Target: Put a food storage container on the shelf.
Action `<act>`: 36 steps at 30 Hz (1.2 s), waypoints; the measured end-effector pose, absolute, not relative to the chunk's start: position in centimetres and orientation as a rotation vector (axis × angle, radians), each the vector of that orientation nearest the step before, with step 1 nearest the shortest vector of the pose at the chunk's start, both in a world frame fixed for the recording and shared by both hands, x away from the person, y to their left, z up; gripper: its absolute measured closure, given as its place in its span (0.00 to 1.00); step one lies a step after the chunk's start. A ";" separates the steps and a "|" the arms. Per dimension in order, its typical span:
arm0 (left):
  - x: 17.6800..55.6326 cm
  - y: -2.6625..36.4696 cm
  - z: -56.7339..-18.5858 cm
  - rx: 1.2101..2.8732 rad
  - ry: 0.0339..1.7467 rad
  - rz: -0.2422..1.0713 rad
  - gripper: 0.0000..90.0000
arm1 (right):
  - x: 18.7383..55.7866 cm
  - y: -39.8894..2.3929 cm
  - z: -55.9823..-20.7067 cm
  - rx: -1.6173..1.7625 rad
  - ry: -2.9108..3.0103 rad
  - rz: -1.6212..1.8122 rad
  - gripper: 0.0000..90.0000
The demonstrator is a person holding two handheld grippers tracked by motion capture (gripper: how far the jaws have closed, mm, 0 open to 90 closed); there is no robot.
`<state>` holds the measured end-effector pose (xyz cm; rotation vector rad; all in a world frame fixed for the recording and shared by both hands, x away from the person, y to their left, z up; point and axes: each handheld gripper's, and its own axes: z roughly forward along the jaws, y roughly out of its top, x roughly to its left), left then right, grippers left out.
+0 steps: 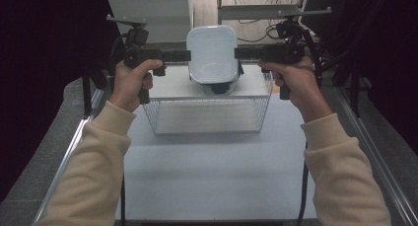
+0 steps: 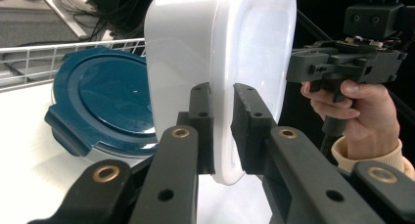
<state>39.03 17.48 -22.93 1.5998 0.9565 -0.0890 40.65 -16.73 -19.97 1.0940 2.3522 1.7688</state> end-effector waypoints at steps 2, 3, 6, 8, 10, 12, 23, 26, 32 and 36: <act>39.6 17.5 -23.2 1.599 0.967 -0.097 0.89 | 41.3 -16.7 -20.2 1.112 2.358 1.767 0.88; 39.9 17.5 -23.4 1.593 0.976 -0.105 0.89 | 41.6 -16.7 -20.4 1.119 2.363 1.766 0.88; 40.9 17.4 -23.9 1.591 1.002 -0.128 0.89 | 42.7 -16.7 -20.9 1.169 2.378 1.764 0.88; 41.5 17.3 -24.3 1.599 1.020 -0.136 0.89 | 43.5 -16.7 -21.3 1.220 2.385 1.750 0.88; 42.0 17.1 -24.6 1.606 1.034 -0.141 0.89 | 44.1 -16.6 -21.7 1.263 2.389 1.724 0.88; 42.5 17.1 -24.9 1.589 1.042 -0.167 0.89 | 44.7 -16.6 -22.1 1.299 2.392 1.709 0.88; 45.3 17.5 -25.6 1.528 1.080 -0.274 0.85 | 48.1 -17.1 -23.1 1.489 2.381 1.795 0.84; 46.1 17.8 -26.1 1.496 1.099 -0.320 0.83 | 49.0 -17.0 -23.4 1.549 2.370 1.812 0.83; 47.4 18.2 -27.2 1.417 1.122 -0.409 0.81 | 50.2 -16.9 -24.1 1.644 2.339 1.845 0.81; 48.0 18.3 -27.9 1.372 1.140 -0.438 0.81 | 50.6 -16.9 -24.6 1.687 2.314 1.858 0.80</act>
